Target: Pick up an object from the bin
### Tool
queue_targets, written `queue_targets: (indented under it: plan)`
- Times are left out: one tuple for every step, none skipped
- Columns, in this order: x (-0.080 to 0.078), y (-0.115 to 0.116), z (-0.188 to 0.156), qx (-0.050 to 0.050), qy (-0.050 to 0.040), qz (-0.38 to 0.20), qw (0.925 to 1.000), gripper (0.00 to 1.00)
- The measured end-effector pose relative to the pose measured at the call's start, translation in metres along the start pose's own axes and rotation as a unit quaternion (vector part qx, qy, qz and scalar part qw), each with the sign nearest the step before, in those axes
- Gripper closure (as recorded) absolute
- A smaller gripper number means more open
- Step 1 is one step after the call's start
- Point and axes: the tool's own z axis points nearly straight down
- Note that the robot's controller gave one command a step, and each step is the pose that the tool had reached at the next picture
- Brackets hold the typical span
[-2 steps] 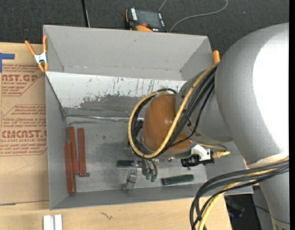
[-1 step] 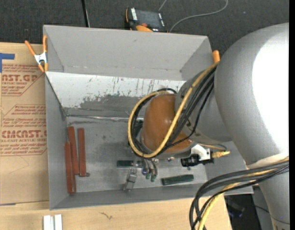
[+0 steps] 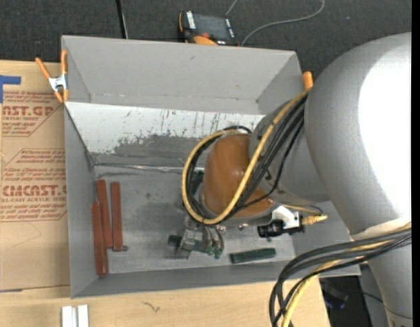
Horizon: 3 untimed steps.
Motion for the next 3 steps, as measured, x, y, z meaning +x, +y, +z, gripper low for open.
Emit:
queue_targets:
  plan:
    - [0.000,0.001,-0.018,0.000,-0.0002,0.000,1.0000,1.00]
    - [0.000,0.002,-0.045,0.000,-0.0008,-0.001,1.0000,1.00]
    - [0.001,0.003,-0.059,0.000,-0.0004,-0.002,1.0000,1.00]
